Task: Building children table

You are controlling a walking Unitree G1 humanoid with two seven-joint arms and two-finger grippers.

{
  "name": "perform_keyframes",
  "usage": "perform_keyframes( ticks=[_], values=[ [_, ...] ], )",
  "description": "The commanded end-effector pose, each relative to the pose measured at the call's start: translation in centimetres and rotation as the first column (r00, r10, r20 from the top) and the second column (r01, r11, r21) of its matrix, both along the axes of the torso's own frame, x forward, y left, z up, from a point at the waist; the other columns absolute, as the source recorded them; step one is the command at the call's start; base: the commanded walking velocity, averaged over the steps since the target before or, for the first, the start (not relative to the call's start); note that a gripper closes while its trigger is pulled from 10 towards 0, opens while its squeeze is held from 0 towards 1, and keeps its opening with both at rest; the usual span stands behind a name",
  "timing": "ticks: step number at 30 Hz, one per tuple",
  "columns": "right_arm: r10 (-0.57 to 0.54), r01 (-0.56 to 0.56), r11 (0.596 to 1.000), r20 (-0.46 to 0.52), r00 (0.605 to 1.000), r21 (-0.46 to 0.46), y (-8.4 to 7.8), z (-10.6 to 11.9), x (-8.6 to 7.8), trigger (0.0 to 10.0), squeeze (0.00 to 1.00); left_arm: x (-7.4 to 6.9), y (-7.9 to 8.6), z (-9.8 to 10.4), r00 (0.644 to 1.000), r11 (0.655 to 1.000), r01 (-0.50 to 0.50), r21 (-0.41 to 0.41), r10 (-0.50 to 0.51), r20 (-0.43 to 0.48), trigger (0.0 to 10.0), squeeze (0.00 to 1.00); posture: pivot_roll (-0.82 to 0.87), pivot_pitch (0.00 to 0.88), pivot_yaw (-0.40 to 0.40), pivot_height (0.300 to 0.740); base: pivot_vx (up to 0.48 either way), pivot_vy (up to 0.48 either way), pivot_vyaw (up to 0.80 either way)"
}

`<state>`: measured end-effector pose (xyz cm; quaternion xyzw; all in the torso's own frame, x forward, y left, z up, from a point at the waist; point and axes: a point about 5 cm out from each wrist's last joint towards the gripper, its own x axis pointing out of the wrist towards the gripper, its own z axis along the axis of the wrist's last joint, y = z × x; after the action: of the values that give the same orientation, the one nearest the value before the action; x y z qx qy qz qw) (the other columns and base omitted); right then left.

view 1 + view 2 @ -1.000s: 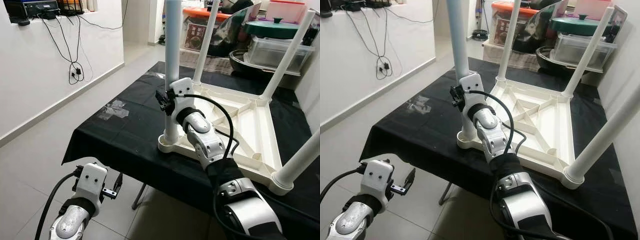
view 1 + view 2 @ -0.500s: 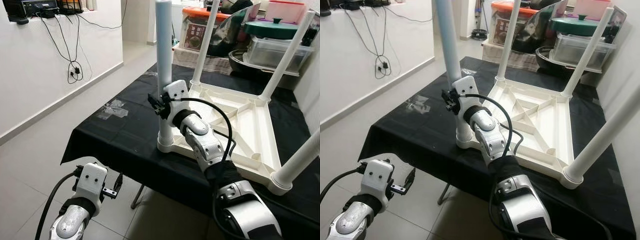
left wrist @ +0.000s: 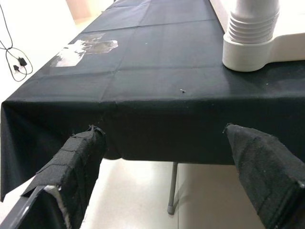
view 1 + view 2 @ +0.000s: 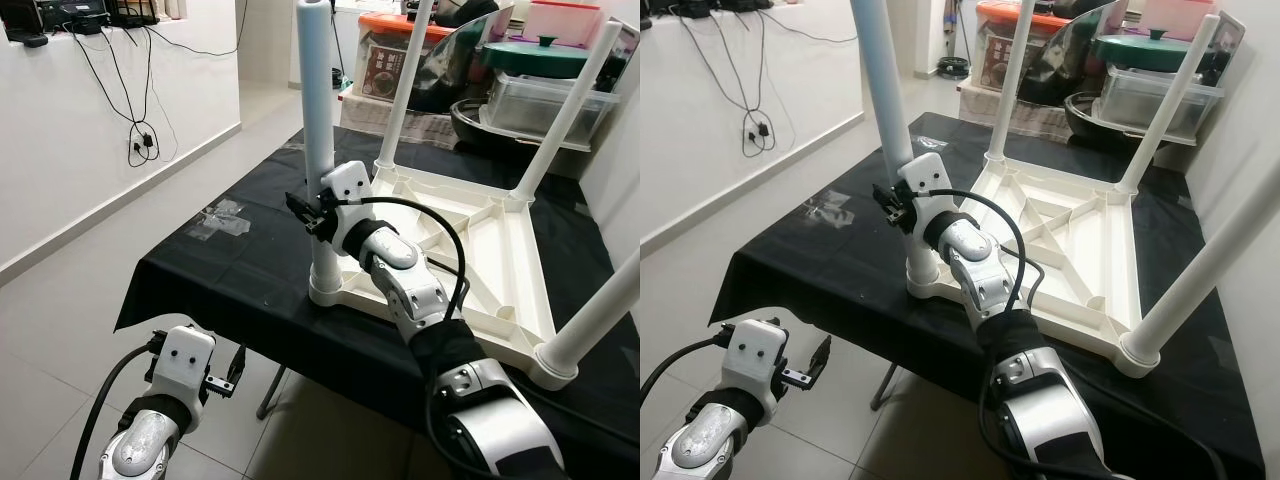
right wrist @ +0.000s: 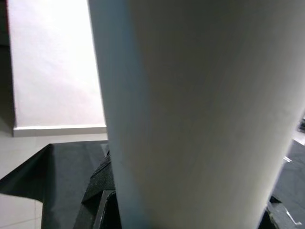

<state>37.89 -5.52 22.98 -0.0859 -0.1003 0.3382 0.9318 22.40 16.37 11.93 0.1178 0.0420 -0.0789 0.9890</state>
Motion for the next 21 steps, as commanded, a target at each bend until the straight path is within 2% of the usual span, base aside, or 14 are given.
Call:
perform_keyframes(
  ticks=[1,7,12,21],
  values=[
    [0.056,-0.057,0.998,-0.084,0.995,0.0,0.7,-1.6,-0.1,0.0,0.0,0.0,-0.2,-0.3,1.0,1.0,0.004,0.003,-0.004,-0.013,10.0,0.0,0.11,0.0,-0.109,0.74,0.0,0.0,0.0],
    [0.121,-0.123,0.992,-0.118,0.986,-0.009,0.9,-2.2,-0.3,0.0,0.0,0.1,-0.2,-0.4,1.0,1.0,0.003,0.003,-0.003,-0.017,10.0,0.0,0.11,0.0,-0.112,0.74,0.0,0.0,0.0],
    [0.222,-0.224,0.975,-0.153,0.963,0.009,0.8,-3.0,-1.0,0.0,0.0,0.1,-0.1,-0.5,1.0,1.0,-0.001,0.0,0.001,-0.018,10.0,0.0,0.11,0.0,-0.112,0.74,0.0,0.0,0.0],
    [0.247,-0.253,0.967,-0.191,0.95,-0.005,0.3,-3.9,-1.0,0.0,0.0,0.1,-0.1,-0.6,1.0,1.0,0.002,0.002,-0.002,-0.021,10.0,0.0,0.11,0.0,-0.107,0.74,0.0,0.0,0.0]
  ],
)
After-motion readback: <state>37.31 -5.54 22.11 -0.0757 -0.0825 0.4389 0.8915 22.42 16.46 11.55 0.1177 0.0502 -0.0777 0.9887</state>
